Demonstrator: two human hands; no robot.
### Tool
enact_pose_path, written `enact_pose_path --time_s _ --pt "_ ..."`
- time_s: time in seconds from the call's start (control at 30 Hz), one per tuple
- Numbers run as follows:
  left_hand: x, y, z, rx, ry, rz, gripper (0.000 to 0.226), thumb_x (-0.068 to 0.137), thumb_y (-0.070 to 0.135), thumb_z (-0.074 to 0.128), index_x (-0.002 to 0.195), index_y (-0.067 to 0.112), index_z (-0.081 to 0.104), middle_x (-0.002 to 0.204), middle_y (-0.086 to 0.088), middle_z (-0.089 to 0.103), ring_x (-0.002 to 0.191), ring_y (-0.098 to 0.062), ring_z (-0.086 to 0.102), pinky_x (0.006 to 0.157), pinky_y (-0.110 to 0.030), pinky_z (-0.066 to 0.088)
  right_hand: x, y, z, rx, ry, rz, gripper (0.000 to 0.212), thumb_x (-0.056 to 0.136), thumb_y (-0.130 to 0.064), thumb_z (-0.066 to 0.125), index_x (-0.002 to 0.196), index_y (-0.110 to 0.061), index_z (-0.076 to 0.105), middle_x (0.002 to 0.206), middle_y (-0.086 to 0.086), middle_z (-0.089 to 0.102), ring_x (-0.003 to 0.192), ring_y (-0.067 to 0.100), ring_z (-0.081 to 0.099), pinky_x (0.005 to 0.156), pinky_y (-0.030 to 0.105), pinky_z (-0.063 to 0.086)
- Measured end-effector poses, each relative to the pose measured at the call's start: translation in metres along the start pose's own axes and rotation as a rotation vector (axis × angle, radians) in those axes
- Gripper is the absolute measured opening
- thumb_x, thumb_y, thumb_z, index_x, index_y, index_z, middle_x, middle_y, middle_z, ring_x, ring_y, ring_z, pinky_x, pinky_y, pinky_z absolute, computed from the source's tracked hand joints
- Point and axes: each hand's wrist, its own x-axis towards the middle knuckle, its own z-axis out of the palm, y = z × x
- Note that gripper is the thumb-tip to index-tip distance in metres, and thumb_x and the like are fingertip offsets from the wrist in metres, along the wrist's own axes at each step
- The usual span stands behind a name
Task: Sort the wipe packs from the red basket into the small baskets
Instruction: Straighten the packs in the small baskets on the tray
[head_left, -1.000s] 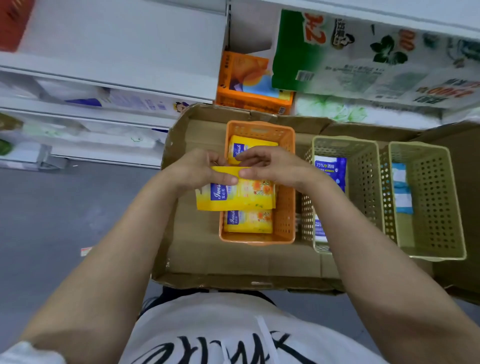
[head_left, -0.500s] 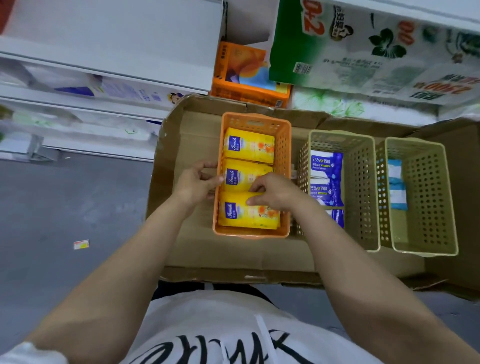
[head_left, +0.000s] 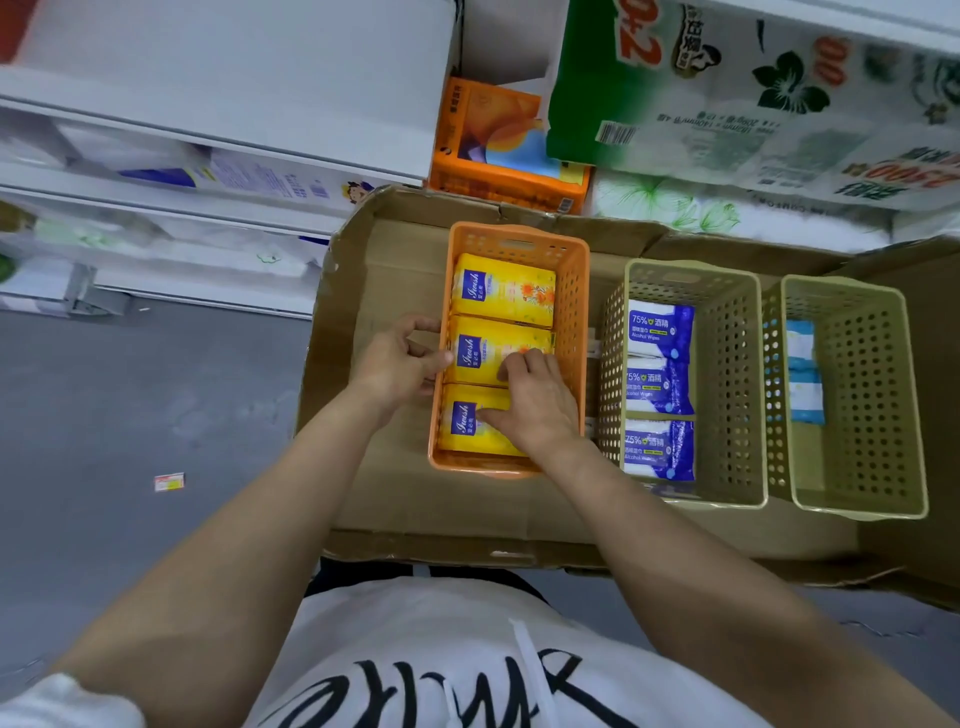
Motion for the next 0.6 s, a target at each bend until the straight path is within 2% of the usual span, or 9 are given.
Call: enact_pose_path --time_s 0.1,0.17,0.23,0.43,0.6 --pt "-0.001 0.001 0.002 0.006 0.003 0.002 0.031 0.088 0.019 0.072 0.114 0.024 0.057 0.103 -0.018 0.068 0.093 -0.028 0.071 0.079 -0.045 0.06 0.008 0.002 -0.006 0.049 0.045 -0.015 0.076 0.076 -0.05 0.077 0.14 -0.029 0.041 0.141 0.002 0.041 0.13 0.025 0.037 0.102 0.043 0.043" --pt "-0.001 0.001 0.002 0.004 0.014 -0.001 0.031 0.088 0.018 0.072 0.115 0.024 0.057 0.105 -0.02 0.067 0.094 -0.029 0.071 0.08 -0.047 0.06 0.015 0.0 -0.008 0.065 -0.056 0.003 0.081 0.08 -0.047 0.075 0.148 -0.035 0.032 0.153 0.001 0.029 0.141 0.025 0.026 0.108 0.047 0.037" --pt "-0.002 0.002 0.003 0.017 0.023 -0.003 0.032 0.089 0.019 0.071 0.117 0.023 0.056 0.105 -0.018 0.068 0.095 -0.028 0.07 0.082 -0.048 0.059 0.019 -0.001 -0.009 0.046 -0.139 0.006 0.081 0.082 -0.044 0.074 0.149 -0.036 0.03 0.157 0.001 0.025 0.144 0.026 0.024 0.111 0.047 0.034" --pt "-0.006 0.003 0.007 0.04 0.063 -0.006 0.034 0.089 0.023 0.071 0.12 0.022 0.057 0.106 -0.013 0.068 0.097 -0.026 0.07 0.084 -0.047 0.059 0.021 -0.001 -0.015 0.035 -0.196 0.014 0.076 0.086 -0.044 0.071 0.15 -0.036 0.03 0.158 0.003 0.025 0.145 0.027 0.024 0.114 0.046 0.031" --pt "-0.017 0.011 -0.005 0.132 0.141 0.048 0.037 0.088 0.028 0.072 0.122 0.022 0.058 0.11 -0.002 0.065 0.103 -0.021 0.064 0.089 -0.041 0.055 0.028 -0.007 -0.046 0.044 -0.243 0.036 0.06 0.094 -0.044 0.06 0.147 -0.023 0.042 0.149 0.009 0.043 0.136 0.03 0.041 0.108 0.041 0.037"
